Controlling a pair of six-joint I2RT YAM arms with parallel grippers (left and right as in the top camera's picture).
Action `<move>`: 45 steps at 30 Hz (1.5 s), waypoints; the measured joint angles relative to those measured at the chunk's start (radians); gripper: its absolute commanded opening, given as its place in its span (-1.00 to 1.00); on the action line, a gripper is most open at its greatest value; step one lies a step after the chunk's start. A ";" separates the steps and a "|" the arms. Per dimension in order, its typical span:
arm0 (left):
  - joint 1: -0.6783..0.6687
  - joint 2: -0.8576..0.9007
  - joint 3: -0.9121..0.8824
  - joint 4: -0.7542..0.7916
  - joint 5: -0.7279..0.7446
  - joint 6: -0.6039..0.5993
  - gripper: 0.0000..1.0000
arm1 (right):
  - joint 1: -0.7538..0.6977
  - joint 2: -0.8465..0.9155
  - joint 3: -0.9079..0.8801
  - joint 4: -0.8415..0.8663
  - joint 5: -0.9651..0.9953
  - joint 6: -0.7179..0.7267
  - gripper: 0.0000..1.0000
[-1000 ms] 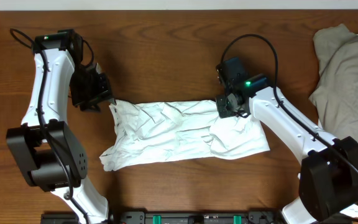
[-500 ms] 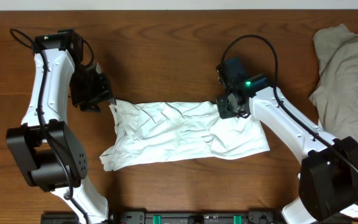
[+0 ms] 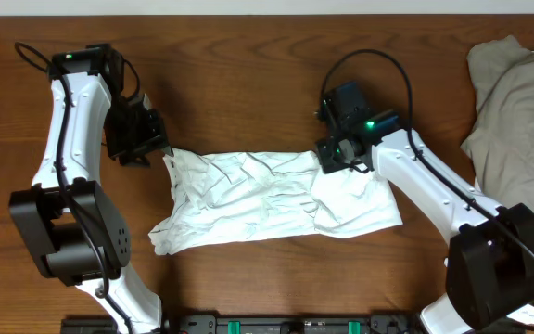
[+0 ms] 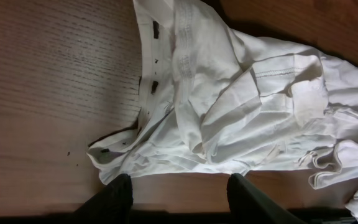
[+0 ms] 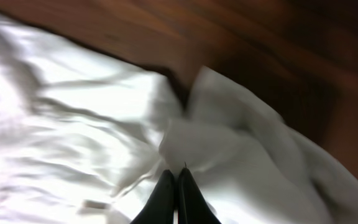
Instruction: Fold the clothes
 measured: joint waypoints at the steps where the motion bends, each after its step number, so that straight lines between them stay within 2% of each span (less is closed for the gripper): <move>1: 0.000 0.000 0.000 0.000 0.000 0.000 0.04 | 0.008 0.000 0.000 0.014 -0.026 -0.027 -0.98; 8: 0.000 0.000 0.000 0.007 0.000 0.000 0.04 | 0.098 0.000 0.000 0.045 -0.139 -0.151 -0.97; 11: 0.000 0.000 0.000 0.010 0.000 0.000 0.04 | 0.132 0.000 0.000 0.061 -0.156 -0.167 -0.80; 16: 0.000 0.000 0.000 0.011 0.000 0.000 0.04 | 0.155 0.000 0.000 0.108 -0.175 -0.154 -0.72; 23: 0.000 0.000 0.000 0.011 0.000 0.000 0.04 | 0.155 0.000 0.000 0.129 -0.171 -0.100 -0.74; 30: 0.000 0.000 0.000 0.013 0.001 0.000 0.04 | 0.158 0.000 -0.001 -0.057 -0.167 -0.076 -0.73; 33: 0.000 0.000 0.000 0.013 0.000 0.000 0.04 | 0.174 0.000 -0.001 -0.084 -0.157 -0.071 -0.69; 39: 0.000 0.000 0.000 0.011 0.000 0.000 0.04 | 0.231 0.000 -0.001 -0.123 -0.037 -0.063 -0.67; 45: 0.000 0.000 0.000 0.010 0.000 0.000 0.04 | 0.252 0.000 -0.003 -0.241 0.098 0.027 -0.63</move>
